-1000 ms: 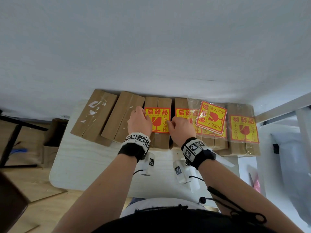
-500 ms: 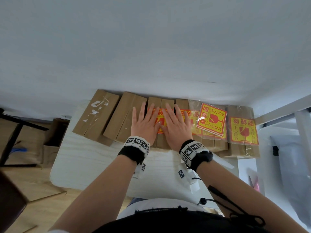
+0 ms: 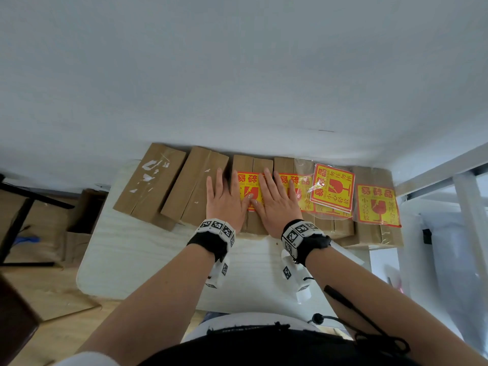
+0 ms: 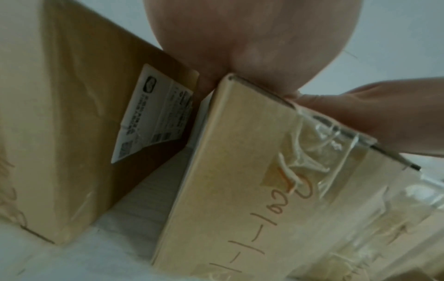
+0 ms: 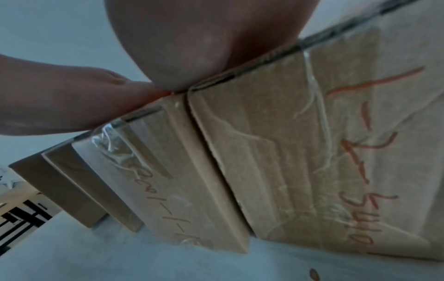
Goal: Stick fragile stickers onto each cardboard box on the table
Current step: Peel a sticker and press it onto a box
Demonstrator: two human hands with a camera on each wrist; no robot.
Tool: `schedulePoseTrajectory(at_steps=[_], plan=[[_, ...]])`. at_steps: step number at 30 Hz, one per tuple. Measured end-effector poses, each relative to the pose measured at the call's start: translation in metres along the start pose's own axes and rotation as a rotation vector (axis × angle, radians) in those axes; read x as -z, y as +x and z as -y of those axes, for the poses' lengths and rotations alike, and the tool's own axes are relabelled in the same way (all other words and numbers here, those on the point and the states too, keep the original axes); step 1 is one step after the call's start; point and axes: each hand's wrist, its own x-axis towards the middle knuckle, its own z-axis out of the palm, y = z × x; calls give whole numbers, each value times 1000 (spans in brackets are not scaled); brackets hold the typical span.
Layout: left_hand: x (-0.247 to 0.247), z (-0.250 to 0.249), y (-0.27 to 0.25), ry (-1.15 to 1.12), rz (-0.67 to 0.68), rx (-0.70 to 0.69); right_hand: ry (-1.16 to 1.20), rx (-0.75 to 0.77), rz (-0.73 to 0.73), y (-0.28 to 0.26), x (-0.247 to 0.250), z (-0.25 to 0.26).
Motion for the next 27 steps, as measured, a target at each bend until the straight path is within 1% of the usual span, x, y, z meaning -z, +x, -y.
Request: schedulePoseTrajectory(at_steps=[3, 7, 12, 14, 18, 19, 22, 27], plan=[[-1, -3, -3, -25, 12, -5, 52, -12, -27, -5, 7, -2], [2, -9, -3, 14, 12, 27, 125, 23, -128, -17, 18, -6], [5, -15, 0, 15, -8, 52, 201, -16, -199, -19, 24, -12], [10, -15, 1, -13, -58, 69, 232, -18, -214, -17, 25, -10], [23, -2, 7, -101, -222, 131, 276, -6, -262, -11, 32, -6], [27, 4, 8, -97, -222, 168, 280, -2, -269, -9, 34, -4], [35, 25, 9, -59, -136, 305, 306, 5, -288, -1, 42, 4], [34, 50, 1, -61, -21, 414, 325, 32, -283, 7, 47, 23]])
